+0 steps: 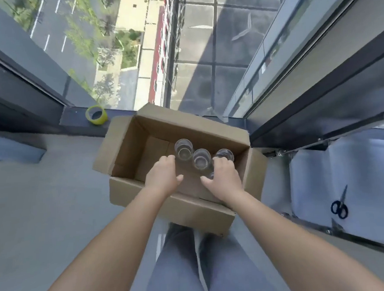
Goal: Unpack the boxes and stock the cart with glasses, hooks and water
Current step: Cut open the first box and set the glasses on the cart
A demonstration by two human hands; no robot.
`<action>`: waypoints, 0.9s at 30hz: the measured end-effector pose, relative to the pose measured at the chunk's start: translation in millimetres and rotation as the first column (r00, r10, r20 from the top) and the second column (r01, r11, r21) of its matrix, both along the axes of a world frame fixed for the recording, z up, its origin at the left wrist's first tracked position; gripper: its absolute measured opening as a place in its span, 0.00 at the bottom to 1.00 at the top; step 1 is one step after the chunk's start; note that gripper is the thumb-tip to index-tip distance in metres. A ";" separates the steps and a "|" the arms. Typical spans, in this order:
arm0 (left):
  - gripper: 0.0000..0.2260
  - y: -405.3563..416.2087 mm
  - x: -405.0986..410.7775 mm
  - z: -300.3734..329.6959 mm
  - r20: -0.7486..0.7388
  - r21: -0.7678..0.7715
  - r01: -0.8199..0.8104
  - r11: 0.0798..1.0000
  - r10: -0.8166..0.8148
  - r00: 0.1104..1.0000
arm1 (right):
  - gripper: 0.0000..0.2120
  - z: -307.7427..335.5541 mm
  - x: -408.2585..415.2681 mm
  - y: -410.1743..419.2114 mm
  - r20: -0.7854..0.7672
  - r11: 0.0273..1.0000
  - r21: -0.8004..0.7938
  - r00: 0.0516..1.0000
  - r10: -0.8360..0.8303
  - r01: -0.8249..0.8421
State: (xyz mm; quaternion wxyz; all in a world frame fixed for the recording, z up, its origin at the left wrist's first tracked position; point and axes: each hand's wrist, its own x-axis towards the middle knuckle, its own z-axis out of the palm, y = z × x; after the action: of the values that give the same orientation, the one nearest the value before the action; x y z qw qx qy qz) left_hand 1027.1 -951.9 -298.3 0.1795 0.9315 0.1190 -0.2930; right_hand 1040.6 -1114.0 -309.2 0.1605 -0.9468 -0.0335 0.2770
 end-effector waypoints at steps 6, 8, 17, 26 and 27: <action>0.24 8.4 31.3 -71.7 -0.026 0.061 0.063 0.996 -0.062 0.998 | 0.35 -70.3 24.5 22.8 0.025 0.976 -0.216 1.000 0.018 -0.012; 0.31 9.5 40.5 -99.7 -0.026 0.054 0.027 0.998 -0.026 0.999 | 0.42 -95.2 32.2 28.2 0.005 0.965 -0.262 1.000 0.004 -0.003; 0.44 10.6 77.3 -180.2 -0.027 -0.048 -0.144 0.988 0.143 0.989 | 0.36 -158.3 52.4 34.1 0.023 0.931 -0.361 0.998 -0.050 0.055; 0.33 14.1 72.9 -180.1 0.132 -0.103 -0.121 0.987 0.134 0.982 | 0.31 -160.1 38.3 25.6 0.178 0.973 -0.115 0.968 -0.176 0.198; 0.33 15.7 70.5 -173.8 0.153 -0.166 -0.144 0.975 0.170 0.973 | 0.32 -156.5 35.2 25.1 0.188 0.970 -0.049 0.956 -0.226 0.239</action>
State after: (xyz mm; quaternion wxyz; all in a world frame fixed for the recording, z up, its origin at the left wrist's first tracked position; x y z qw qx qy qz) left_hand 1097.6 -936.2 -472.1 0.2830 0.9237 0.1542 -0.2073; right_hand 1075.8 -1088.9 -465.6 0.1547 -0.9704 0.0736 0.1702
